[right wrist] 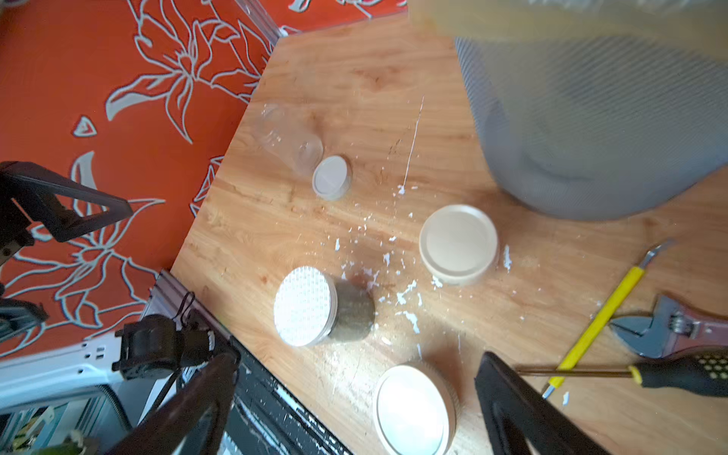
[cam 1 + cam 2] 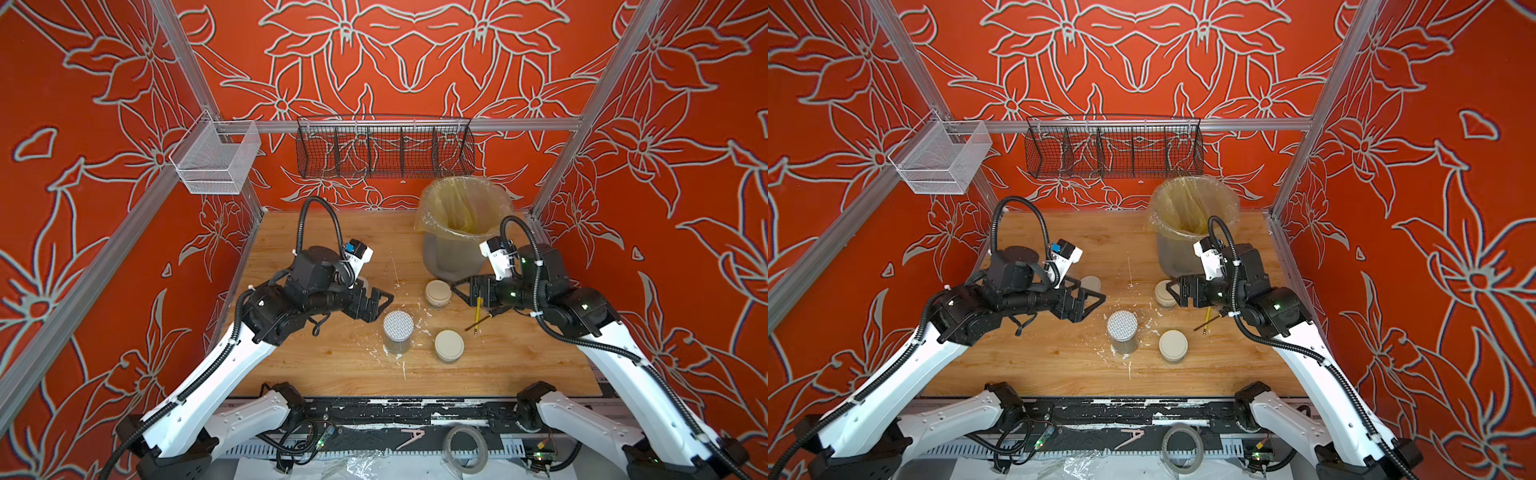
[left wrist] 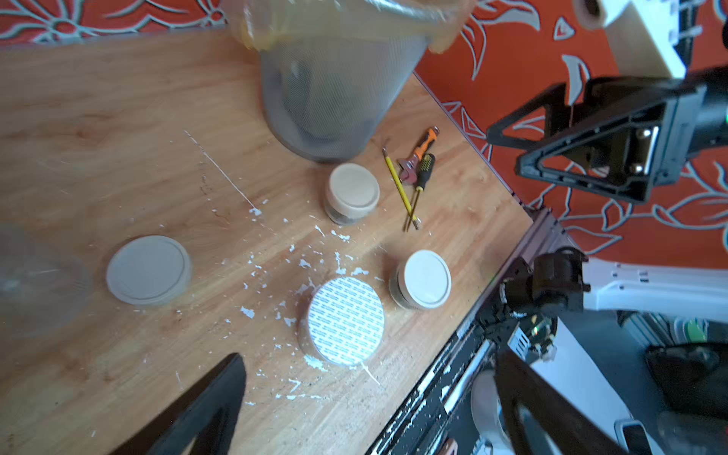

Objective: Empty moldy tea leaves from jars
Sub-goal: Pick up the jar from the center of the board.

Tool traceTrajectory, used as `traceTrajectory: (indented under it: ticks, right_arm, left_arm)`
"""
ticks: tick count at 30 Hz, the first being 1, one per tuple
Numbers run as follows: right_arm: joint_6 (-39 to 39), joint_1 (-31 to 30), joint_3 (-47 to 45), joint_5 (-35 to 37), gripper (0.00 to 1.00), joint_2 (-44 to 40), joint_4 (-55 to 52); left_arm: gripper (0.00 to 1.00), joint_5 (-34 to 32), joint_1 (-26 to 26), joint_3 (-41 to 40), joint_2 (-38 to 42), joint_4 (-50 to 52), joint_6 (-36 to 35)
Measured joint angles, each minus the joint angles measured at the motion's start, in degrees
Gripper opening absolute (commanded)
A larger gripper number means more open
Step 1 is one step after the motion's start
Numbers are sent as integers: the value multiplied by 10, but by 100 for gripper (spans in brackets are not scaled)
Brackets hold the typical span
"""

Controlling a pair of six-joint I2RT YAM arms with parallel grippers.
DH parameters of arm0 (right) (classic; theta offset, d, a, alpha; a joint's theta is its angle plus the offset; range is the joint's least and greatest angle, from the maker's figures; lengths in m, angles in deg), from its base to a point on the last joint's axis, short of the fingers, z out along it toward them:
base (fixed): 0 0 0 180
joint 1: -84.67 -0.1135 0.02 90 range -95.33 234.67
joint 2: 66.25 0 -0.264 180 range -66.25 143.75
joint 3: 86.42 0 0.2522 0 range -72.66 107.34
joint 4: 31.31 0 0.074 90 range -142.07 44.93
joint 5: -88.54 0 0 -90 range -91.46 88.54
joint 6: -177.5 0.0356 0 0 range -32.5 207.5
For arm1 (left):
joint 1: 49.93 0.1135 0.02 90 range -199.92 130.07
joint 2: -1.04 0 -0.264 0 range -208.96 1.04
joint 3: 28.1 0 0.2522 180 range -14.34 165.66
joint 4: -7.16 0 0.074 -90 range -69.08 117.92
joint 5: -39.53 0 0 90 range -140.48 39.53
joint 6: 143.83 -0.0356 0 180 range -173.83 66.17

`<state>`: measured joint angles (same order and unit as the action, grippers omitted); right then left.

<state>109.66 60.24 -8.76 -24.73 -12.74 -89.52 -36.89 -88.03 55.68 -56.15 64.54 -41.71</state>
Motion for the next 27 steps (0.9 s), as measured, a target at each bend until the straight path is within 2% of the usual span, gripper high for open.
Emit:
traceTrajectory:
  ticks: [6, 9, 15, 22, 27]
  right_arm:
    - [11, -23, -32, -7, 97, -4, -21]
    - [15, -30, -40, -7, 97, 0, -28]
    - [21, -36, -40, -7, 97, 2, -28]
    - [22, -40, -40, -5, 97, 7, -24]
    - [23, -43, -40, -5, 97, 9, -18]
  left_arm:
    - [98, -104, -121, -14, -66, 4, -21]
    - [98, -143, -150, -6, -128, 10, -32]
    - [98, -187, -162, 6, -226, 13, -49]
    - [98, -220, -160, 2, -253, 8, -53]
    - [98, -217, -154, 3, -291, 8, -50]
